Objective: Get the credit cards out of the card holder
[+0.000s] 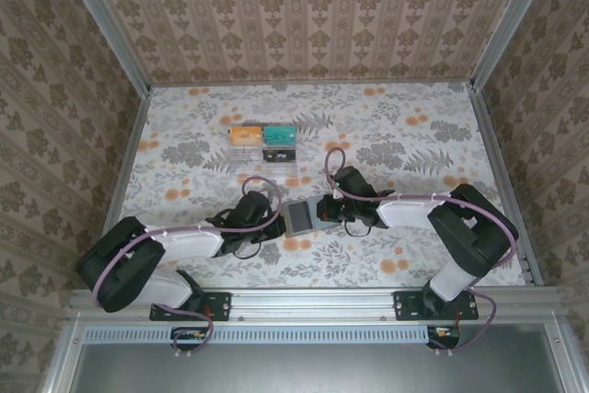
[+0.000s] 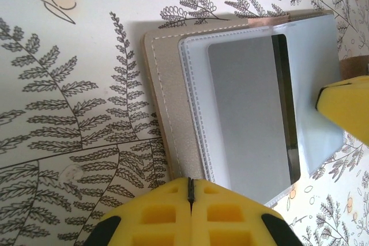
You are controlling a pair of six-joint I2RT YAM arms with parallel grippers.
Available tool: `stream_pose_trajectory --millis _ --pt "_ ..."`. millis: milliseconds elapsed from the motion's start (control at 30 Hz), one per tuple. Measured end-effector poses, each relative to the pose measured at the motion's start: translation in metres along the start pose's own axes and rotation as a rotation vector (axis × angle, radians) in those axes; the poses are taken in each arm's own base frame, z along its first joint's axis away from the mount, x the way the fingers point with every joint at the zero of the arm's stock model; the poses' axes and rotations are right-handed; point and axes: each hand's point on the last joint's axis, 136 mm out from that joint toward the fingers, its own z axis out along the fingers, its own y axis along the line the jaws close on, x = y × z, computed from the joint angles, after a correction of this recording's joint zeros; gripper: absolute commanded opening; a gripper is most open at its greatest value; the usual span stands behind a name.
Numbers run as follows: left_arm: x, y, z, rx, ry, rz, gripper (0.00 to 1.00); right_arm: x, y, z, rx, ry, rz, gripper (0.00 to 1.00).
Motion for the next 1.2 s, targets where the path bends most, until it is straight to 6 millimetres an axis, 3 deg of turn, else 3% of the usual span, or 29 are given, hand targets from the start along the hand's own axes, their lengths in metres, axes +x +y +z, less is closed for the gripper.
stream_pose_trajectory --millis 67,233,333,633,900,1200 --pt "0.0 0.0 0.0 0.001 -0.001 0.0 0.0 -0.001 0.0 -0.001 -0.001 -0.003 -0.006 0.0" --pt "0.0 -0.001 -0.002 0.004 -0.002 0.002 0.0 0.0 0.006 -0.001 -0.034 0.006 -0.016 0.18" --pt "-0.003 -0.005 -0.008 0.015 -0.011 0.006 0.0 0.002 0.01 -0.001 -0.045 0.008 -0.031 0.21" --pt "-0.02 -0.029 -0.017 0.056 -0.045 0.045 0.0 0.004 0.028 0.0 -0.073 0.013 -0.091 0.24" --pt "-0.006 -0.011 0.01 -0.006 0.031 0.035 0.0 0.006 0.024 0.009 -0.055 0.029 -0.09 0.26" --pt "-0.006 -0.015 0.012 0.009 0.029 0.038 0.0 0.009 0.019 0.014 -0.038 0.044 -0.092 0.25"
